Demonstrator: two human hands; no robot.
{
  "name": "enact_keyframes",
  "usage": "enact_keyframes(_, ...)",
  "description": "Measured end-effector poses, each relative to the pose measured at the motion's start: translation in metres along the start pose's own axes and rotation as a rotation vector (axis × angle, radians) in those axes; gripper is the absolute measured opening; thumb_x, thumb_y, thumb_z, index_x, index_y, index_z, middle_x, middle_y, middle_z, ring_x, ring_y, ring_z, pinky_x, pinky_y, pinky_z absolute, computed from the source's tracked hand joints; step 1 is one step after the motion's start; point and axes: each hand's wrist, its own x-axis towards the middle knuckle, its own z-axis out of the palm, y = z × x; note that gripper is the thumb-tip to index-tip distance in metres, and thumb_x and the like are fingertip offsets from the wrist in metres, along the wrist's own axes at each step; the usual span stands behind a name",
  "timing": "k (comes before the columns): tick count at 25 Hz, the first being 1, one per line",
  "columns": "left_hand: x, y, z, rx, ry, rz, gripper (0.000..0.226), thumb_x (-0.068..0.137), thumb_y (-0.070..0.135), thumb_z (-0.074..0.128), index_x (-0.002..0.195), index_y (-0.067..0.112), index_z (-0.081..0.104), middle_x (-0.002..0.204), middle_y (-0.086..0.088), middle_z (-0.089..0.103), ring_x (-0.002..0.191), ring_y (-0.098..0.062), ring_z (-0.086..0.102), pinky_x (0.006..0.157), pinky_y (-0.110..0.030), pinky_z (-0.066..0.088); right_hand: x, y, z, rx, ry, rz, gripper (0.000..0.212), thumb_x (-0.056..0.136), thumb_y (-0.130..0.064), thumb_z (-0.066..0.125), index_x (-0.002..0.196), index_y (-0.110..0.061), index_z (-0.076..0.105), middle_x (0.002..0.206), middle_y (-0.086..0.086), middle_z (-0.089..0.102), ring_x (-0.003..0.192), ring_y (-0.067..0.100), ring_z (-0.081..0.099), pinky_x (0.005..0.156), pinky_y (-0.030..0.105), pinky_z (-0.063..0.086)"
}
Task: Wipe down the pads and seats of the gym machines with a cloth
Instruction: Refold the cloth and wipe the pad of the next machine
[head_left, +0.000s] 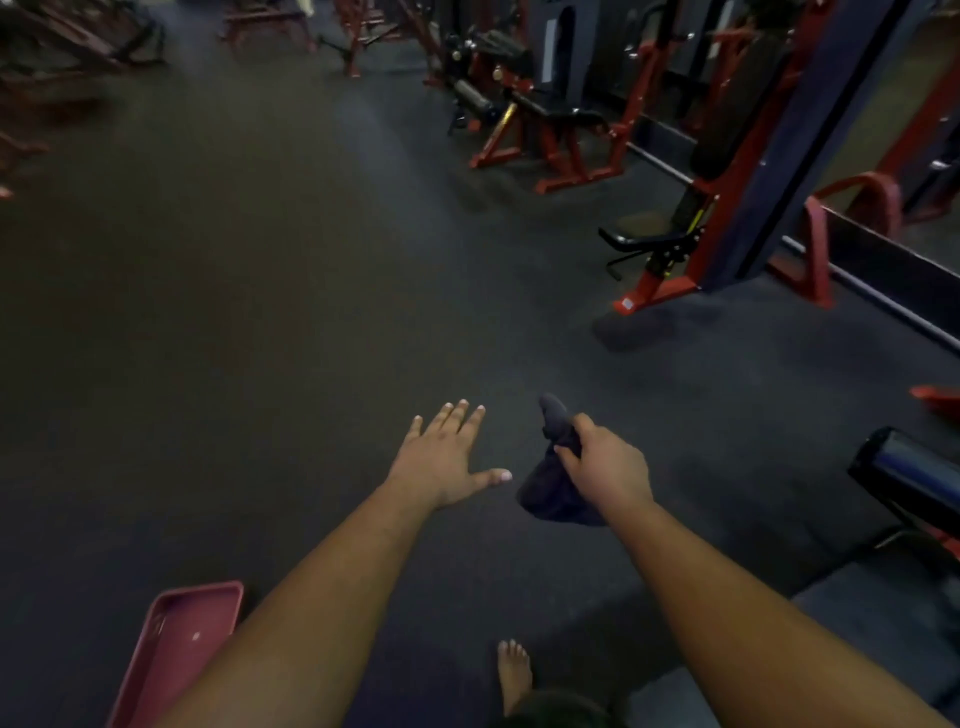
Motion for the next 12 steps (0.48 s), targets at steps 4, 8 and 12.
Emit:
enact_keyframes(4, 0.097, -0.011, -0.024, 0.031, 0.010, 0.096, 0.108, 0.082, 0.089, 0.035, 0.161, 0.027, -0.005, 0.170, 0.002, -0.005, 0.157, -0.017, -0.004, 0.126, -0.052, 0.004, 0.079, 0.011, 0.006, 0.007, 0.052, 0.092, 0.023, 0.099, -0.049, 0.047, 0.108, -0.028, 0.044, 0.106, 0.000, 0.068, 0.095, 0.029, 0.066, 0.078, 0.042, 0.052)
enact_keyframes(8, 0.194, -0.026, -0.058, 0.071, -0.027, 0.129, 0.108, 0.082, 0.089, 0.033, 0.161, 0.028, -0.008, 0.170, 0.002, -0.007, 0.156, -0.017, -0.007, 0.126, -0.051, 0.003, 0.176, 0.016, -0.002, 0.038, 0.074, 0.113, 0.023, 0.098, -0.049, 0.047, 0.104, -0.028, 0.041, 0.104, -0.001, 0.068, 0.094, 0.028, 0.066, 0.075, 0.041, 0.050)
enact_keyframes(12, 0.278, -0.040, -0.093, 0.121, 0.010, 0.180, 0.108, 0.083, 0.088, 0.034, 0.161, 0.026, -0.007, 0.170, 0.001, -0.007, 0.156, -0.016, -0.010, 0.126, -0.051, 0.001, 0.261, 0.017, -0.024, 0.043, 0.095, 0.131, 0.023, 0.098, -0.049, 0.048, 0.106, -0.028, 0.043, 0.105, -0.002, 0.067, 0.094, 0.028, 0.066, 0.077, 0.044, 0.052)
